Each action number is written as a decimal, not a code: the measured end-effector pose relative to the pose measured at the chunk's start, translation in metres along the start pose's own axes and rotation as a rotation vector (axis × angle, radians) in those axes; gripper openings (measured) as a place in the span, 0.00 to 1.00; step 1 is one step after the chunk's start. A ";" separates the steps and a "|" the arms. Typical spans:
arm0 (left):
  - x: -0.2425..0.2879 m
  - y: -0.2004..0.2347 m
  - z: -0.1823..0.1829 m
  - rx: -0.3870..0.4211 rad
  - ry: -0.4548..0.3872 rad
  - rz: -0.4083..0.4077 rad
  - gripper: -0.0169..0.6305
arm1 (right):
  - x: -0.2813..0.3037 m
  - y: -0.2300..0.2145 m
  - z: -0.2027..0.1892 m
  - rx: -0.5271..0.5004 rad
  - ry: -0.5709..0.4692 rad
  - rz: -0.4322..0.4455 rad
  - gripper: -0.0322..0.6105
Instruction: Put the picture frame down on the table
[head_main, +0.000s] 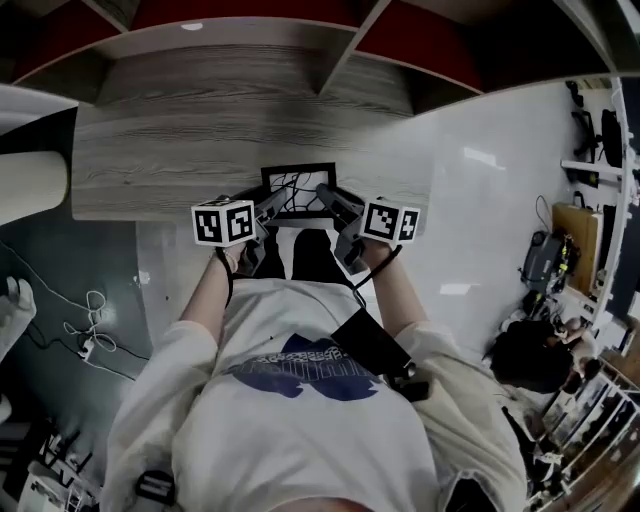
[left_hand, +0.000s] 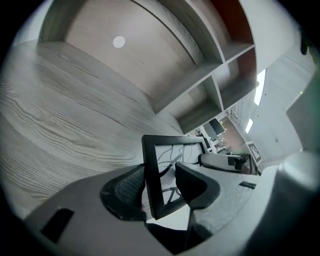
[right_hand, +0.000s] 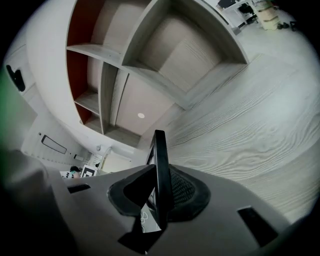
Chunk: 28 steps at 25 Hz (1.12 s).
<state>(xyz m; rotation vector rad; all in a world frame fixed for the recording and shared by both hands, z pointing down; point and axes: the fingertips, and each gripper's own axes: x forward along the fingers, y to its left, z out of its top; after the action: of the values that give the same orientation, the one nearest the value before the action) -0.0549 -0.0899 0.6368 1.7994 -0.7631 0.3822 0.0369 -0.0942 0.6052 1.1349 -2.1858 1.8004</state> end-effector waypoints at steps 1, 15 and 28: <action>0.002 0.003 -0.001 -0.013 -0.006 0.016 0.29 | 0.003 -0.003 0.000 -0.007 0.017 -0.010 0.15; 0.030 0.033 -0.026 -0.119 0.028 0.216 0.30 | 0.031 -0.045 -0.006 -0.081 0.222 -0.124 0.18; 0.029 0.040 -0.030 -0.096 0.066 0.299 0.30 | 0.038 -0.062 -0.008 -0.174 0.258 -0.262 0.26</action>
<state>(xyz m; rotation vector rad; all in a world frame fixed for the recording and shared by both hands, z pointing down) -0.0567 -0.0794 0.6938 1.5775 -0.9910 0.5880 0.0424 -0.1069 0.6770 1.0310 -1.9046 1.5210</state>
